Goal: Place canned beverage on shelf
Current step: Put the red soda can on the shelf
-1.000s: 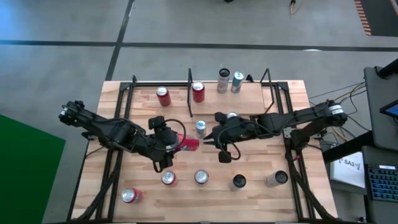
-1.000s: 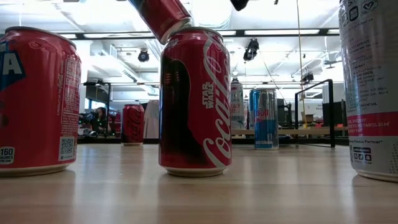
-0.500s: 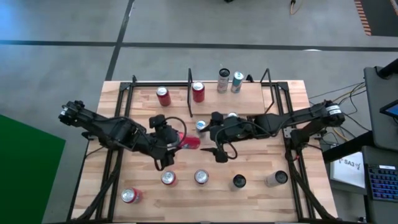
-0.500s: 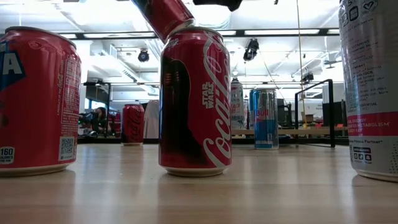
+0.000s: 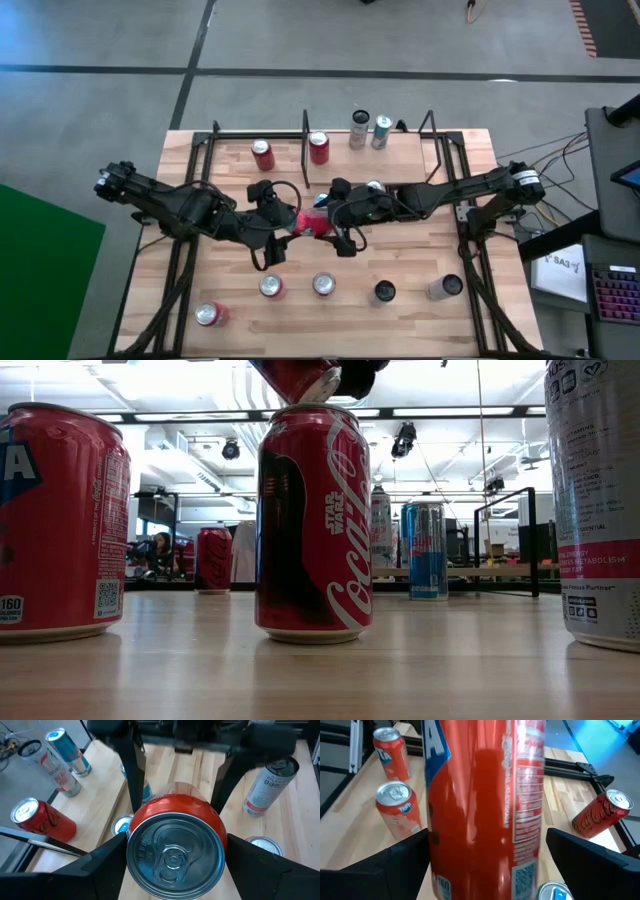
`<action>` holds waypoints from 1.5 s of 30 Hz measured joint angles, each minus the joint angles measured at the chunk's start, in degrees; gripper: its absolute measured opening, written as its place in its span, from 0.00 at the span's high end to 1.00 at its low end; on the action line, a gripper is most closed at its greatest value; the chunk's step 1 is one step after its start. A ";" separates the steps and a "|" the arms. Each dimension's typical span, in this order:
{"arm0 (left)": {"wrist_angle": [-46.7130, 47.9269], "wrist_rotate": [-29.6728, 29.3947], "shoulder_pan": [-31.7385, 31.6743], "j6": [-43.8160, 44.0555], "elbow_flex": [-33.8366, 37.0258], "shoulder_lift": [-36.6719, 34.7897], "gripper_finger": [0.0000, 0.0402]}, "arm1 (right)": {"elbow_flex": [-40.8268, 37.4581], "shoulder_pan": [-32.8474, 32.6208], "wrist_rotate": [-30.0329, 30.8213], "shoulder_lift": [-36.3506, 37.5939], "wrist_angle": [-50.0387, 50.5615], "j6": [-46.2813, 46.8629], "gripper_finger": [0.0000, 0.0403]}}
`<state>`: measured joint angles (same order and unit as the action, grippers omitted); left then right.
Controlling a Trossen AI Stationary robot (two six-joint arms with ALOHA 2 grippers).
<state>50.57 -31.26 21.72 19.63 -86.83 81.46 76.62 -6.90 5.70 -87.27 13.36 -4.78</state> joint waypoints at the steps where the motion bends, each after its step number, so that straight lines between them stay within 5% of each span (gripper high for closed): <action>1: -0.38 -0.08 -0.13 -0.20 0.00 -0.01 0.31 | 0.00 0.05 -0.12 -0.24 -0.20 -0.53 0.07; 9: -1.74 0.24 -1.10 -2.40 0.00 -0.01 0.30 | 0.00 0.37 -0.12 -1.11 -0.87 -1.86 0.10; 16: -3.73 -0.16 -1.38 -5.09 0.00 -0.01 0.26 | 0.00 0.46 -0.07 -0.70 -0.82 -2.32 0.29; 31: -8.90 0.35 -1.54 -17.52 -0.13 -0.28 0.20 | -1.42 1.65 0.33 5.57 10.25 -0.89 0.29; 38: -12.84 0.40 -2.66 -23.34 -0.11 -0.34 0.20 | -8.80 4.09 1.05 12.44 9.29 1.08 0.29; 45: -20.02 3.50 -4.12 -28.35 2.26 -0.36 0.20 | -23.51 8.25 2.08 22.56 -4.49 3.40 0.29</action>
<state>30.55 -27.77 17.60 -8.72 -84.57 81.10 53.11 1.36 7.78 -64.71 8.87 -1.37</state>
